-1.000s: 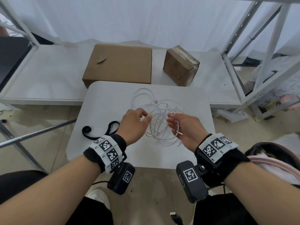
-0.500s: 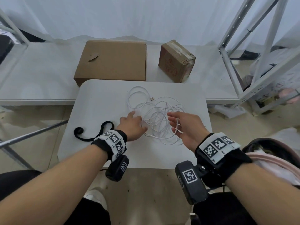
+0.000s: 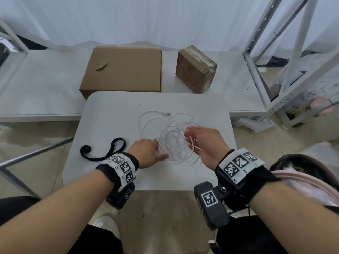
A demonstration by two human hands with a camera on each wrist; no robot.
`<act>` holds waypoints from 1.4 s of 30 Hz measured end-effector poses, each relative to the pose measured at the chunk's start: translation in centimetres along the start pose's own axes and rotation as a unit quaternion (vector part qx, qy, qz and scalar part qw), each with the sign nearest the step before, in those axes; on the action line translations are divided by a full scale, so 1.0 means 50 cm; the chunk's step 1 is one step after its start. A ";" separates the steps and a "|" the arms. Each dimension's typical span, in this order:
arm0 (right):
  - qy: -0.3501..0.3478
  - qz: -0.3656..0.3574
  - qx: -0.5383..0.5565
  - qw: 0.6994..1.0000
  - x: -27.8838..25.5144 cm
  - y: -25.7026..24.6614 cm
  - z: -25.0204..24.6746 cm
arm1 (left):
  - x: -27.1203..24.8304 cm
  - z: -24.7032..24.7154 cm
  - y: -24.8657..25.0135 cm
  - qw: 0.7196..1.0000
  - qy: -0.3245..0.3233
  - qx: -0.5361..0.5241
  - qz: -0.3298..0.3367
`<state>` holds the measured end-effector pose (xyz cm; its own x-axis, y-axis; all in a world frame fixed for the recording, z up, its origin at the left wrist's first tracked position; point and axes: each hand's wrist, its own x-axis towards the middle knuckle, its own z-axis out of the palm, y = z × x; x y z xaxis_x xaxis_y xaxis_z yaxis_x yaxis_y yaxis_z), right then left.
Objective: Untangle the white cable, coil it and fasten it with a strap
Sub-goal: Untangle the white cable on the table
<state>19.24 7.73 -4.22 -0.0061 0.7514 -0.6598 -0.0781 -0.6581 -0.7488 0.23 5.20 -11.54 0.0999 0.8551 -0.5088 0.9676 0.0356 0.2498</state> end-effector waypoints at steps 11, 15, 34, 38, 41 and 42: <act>-0.007 -0.001 -0.088 0.996 0.003 0.017 0.014 | -0.053 -0.082 0.028 0.915 0.123 -0.383 0.012; -0.068 -0.003 -0.058 0.996 0.000 0.005 0.015 | -0.077 -0.116 0.038 0.853 0.136 -0.503 0.039; -0.042 -0.129 0.096 0.986 -0.024 -0.105 -0.001 | -0.106 -0.146 -0.037 0.952 0.243 -0.185 -0.039; -0.046 -0.151 0.092 0.983 -0.029 -0.113 -0.006 | -0.108 -0.152 -0.033 0.958 0.237 -0.156 -0.034; -0.067 -0.169 0.090 0.979 -0.039 -0.121 -0.002 | -0.108 -0.148 -0.029 0.974 0.203 -0.088 -0.050; -0.080 -0.173 0.090 0.978 -0.043 -0.123 0.001 | -0.107 -0.147 -0.026 0.973 0.210 -0.085 -0.038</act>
<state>19.71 10.14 1.80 -0.1025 0.9348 -0.3402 -0.2763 -0.3553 -0.8930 -3.25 4.39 -3.10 -0.1078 0.9814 -0.1586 0.9124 0.1610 0.3764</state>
